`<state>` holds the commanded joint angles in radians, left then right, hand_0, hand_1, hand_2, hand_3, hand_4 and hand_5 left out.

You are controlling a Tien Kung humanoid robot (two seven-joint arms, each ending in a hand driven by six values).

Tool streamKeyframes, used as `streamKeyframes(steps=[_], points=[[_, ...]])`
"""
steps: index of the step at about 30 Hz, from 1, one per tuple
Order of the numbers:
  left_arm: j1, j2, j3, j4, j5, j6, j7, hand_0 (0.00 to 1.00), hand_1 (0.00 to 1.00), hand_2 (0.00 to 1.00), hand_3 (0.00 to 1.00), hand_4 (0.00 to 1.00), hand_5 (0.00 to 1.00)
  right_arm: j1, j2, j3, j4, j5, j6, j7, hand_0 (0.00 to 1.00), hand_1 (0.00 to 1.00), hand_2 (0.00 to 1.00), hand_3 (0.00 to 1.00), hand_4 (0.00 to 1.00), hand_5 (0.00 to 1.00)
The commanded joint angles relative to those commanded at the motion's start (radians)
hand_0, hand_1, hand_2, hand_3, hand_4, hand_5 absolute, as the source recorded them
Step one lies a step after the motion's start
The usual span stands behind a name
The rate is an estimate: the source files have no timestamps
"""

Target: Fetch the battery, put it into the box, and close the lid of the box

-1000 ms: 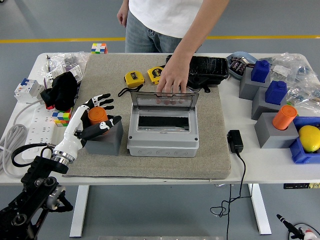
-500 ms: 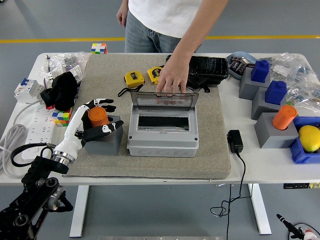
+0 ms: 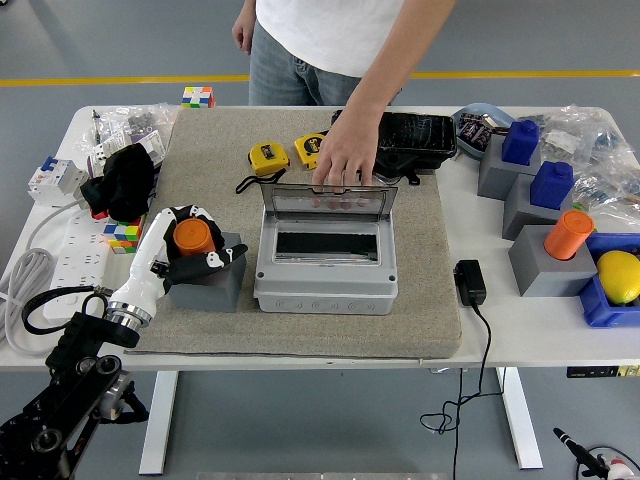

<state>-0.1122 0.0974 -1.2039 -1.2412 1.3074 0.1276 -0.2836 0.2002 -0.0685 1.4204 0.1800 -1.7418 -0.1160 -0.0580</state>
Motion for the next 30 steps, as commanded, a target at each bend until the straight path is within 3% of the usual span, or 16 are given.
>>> streamKeyframes(steps=[5,6,11,12,17,18,25,30], points=[[-0.002,-0.003,0.006,0.003,0.004,0.034,-0.004,0.114,0.131,0.146,0.146,0.998,0.002,0.000,0.000,0.005,0.000,-0.003,0.000,0.000,0.887,0.854,0.794,0.822,0.998,0.998],[-0.002,-0.004,0.008,0.004,0.002,0.039,-0.006,0.062,0.038,0.070,0.083,0.998,0.002,0.000,0.000,0.006,0.000,-0.005,0.000,0.000,0.887,0.854,0.794,0.822,0.998,0.998],[-0.007,-0.007,0.017,0.017,-0.054,0.066,-0.036,0.062,0.038,0.070,0.083,0.998,0.002,0.000,0.000,0.006,0.000,-0.003,-0.001,0.000,0.887,0.854,0.794,0.822,0.998,0.998],[-0.008,-0.007,0.019,0.019,-0.074,0.071,-0.045,0.019,0.002,0.028,0.037,0.998,0.067,0.000,0.000,0.004,0.000,-0.002,-0.001,0.000,0.887,0.854,0.794,0.822,0.998,0.998],[-0.013,-0.012,0.023,0.029,-0.151,0.104,-0.079,0.019,0.002,0.028,0.037,0.998,0.067,-0.001,0.001,0.003,0.000,-0.001,-0.001,-0.001,0.887,0.854,0.794,0.822,0.998,0.998],[-0.013,-0.013,0.023,0.029,-0.158,0.108,-0.082,0.002,0.002,0.013,0.014,0.982,0.113,-0.001,0.001,0.003,0.000,-0.001,-0.001,-0.001,0.887,0.854,0.794,0.821,0.998,0.998],[-0.015,-0.013,0.028,0.019,-0.174,0.123,-0.090,0.002,0.002,0.012,0.013,0.969,0.112,0.000,0.000,0.005,0.000,-0.002,-0.001,-0.001,0.887,0.854,0.794,0.820,0.998,0.998],[-0.019,-0.009,0.030,-0.020,-0.171,0.138,-0.087,0.002,0.002,0.007,0.011,0.962,0.108,0.000,0.001,0.000,0.000,0.001,-0.001,-0.002,0.888,0.854,0.794,0.821,0.998,0.998]])
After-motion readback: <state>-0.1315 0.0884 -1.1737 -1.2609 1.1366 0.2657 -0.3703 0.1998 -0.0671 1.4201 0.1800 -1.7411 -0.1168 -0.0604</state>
